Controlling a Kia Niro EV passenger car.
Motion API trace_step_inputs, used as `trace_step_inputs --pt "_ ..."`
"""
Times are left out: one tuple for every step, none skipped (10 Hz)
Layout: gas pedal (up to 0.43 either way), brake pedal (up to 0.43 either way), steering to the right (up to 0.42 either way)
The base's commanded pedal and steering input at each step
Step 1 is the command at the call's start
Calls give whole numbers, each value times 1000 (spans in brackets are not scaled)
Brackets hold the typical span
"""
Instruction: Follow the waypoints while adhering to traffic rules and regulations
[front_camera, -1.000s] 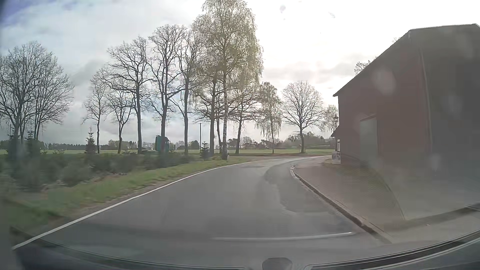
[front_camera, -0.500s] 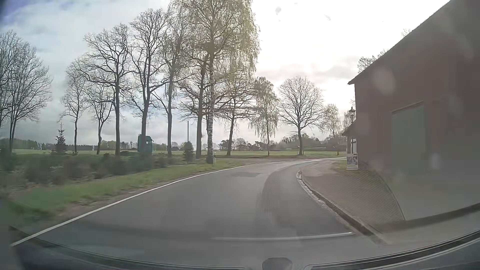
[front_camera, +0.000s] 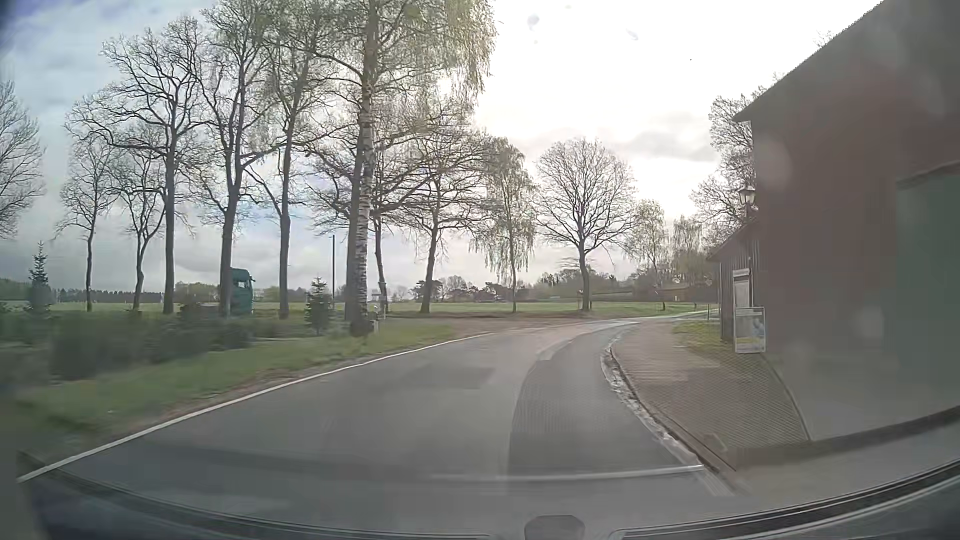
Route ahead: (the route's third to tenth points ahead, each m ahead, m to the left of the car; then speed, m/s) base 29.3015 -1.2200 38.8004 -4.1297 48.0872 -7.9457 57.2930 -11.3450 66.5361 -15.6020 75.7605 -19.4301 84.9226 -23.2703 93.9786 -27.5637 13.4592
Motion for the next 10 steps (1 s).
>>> trace_step_inputs --pt "169 6 38" --pt "169 0 37" --pt "169 0 38" --pt "169 0 38" --pt "169 0 42" --pt "169 0 49" --pt "169 0 51" --pt "169 0 51" --pt "169 0 51" --pt "169 0 51"
